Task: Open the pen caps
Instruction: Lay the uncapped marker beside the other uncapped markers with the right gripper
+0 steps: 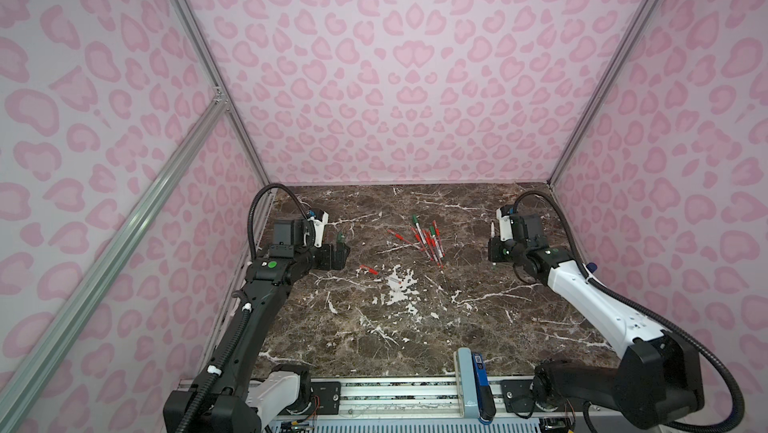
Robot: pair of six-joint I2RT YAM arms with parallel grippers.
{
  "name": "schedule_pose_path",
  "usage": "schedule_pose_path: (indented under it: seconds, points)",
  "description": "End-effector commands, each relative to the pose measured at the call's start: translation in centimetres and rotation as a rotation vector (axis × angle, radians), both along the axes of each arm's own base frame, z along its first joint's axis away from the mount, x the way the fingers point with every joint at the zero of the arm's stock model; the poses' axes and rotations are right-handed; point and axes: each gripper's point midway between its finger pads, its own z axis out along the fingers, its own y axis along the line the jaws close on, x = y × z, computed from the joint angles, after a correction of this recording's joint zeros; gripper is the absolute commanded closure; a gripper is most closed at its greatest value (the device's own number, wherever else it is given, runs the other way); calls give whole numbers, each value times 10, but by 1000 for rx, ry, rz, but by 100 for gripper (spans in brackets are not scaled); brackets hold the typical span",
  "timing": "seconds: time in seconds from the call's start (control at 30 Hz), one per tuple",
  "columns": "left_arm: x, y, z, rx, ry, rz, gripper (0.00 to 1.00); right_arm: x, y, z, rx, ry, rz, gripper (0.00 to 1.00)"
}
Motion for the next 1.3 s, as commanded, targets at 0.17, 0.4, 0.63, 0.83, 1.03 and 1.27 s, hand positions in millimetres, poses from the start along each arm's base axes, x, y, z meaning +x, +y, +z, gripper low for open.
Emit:
schedule_pose_path:
  seconds: [0.17,0.4,0.63,0.83,1.03,1.27]
  points:
    - [6,7,27,-97,-137,11,2,44,-32,-25,-53,131,-23,100]
    - [8,17,27,-82,-155,39,2,81,-47,-53,-86,228,-33,100]
    - [5,16,27,-101,-164,24,3,113,-54,-94,-106,323,-48,100]
    - [7,21,24,-91,-156,41,2,121,-59,-130,-134,410,-49,99]
    - [8,22,23,-105,-155,43,2,126,-59,-142,-133,426,-54,97]
    - [8,25,23,-105,-155,51,2,128,-62,-156,-132,451,-62,95]
